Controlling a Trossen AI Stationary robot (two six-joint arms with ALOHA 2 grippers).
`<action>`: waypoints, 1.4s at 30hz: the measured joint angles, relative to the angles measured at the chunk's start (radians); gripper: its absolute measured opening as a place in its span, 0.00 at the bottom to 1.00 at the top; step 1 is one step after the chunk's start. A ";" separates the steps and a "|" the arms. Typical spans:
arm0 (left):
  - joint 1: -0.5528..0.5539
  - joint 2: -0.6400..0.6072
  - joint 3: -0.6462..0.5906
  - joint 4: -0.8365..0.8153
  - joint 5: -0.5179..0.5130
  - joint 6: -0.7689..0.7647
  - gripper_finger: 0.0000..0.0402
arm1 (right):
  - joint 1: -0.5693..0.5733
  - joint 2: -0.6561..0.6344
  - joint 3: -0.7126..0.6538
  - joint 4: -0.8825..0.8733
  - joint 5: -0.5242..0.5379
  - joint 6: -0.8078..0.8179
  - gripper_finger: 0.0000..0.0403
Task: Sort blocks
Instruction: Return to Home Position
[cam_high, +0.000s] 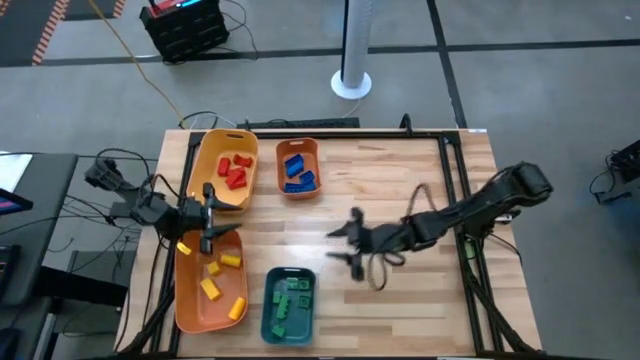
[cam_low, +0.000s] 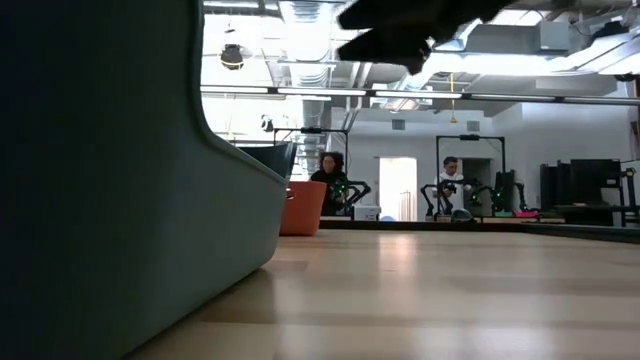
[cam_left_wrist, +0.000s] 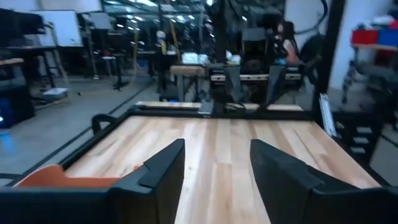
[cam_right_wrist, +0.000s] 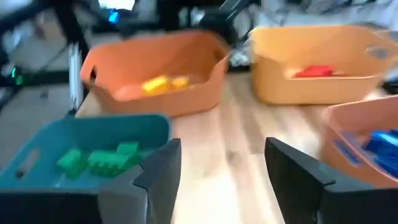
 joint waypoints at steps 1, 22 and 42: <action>0.015 -0.023 -0.012 0.002 0.000 0.000 0.43 | -0.006 -0.031 -0.038 0.020 0.006 0.003 0.58; 0.166 -0.201 -0.181 0.032 0.195 0.030 0.28 | -0.102 -0.473 -0.602 0.381 0.019 -0.051 0.33; 0.168 -0.200 -0.220 -0.001 0.502 0.048 0.20 | -0.093 -0.628 -0.793 0.586 0.004 -0.163 0.15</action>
